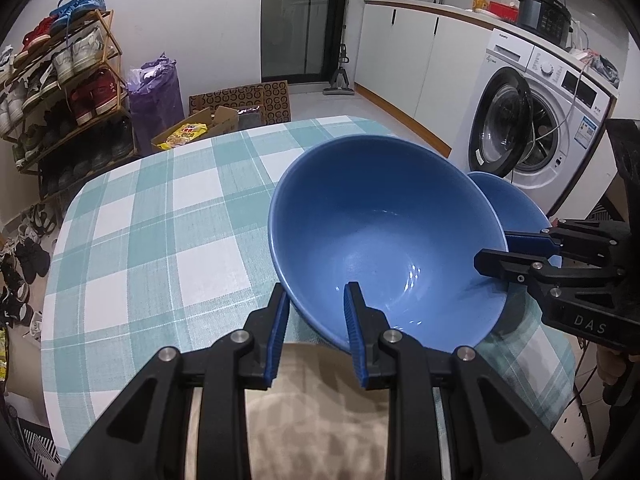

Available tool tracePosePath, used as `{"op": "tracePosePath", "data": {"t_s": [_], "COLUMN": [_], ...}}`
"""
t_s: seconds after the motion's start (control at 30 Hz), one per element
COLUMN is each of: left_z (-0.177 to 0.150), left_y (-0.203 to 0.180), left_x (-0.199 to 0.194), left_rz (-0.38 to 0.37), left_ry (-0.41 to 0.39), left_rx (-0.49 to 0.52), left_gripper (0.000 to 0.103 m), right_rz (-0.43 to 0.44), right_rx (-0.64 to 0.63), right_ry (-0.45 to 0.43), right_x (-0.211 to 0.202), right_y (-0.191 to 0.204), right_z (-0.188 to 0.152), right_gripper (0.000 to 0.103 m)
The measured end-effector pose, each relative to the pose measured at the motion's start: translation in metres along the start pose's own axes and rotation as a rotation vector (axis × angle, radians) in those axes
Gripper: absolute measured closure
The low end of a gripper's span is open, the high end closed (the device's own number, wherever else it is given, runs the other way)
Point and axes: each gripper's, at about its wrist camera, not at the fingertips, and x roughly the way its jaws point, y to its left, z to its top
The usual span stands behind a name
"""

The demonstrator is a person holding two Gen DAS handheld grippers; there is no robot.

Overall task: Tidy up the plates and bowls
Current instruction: 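Lower the held blue bowl onto the cloth beside the smaller blue bowl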

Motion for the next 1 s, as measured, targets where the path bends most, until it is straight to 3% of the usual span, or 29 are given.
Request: {"op": "tracePosePath", "data": {"t_s": [0.7,1.0], "left_z": [-0.004,-0.006], "left_y": [0.000,-0.006], "left_x": [0.007,0.009], "left_rz": [0.021,0.032], "left_ry": [0.020,0.020], "left_rx": [0.009,0.044], "left_gripper": [0.072,0.058], "right_rz": [-0.040,-0.040], "right_rx": [-0.019,-0.029], "right_ry": [0.052,0.059], "right_x": [0.012,0.013], "right_y": [0.004,0.005], "right_z": [-0.002,-0.006], "right_gripper": [0.074,0.068]}}
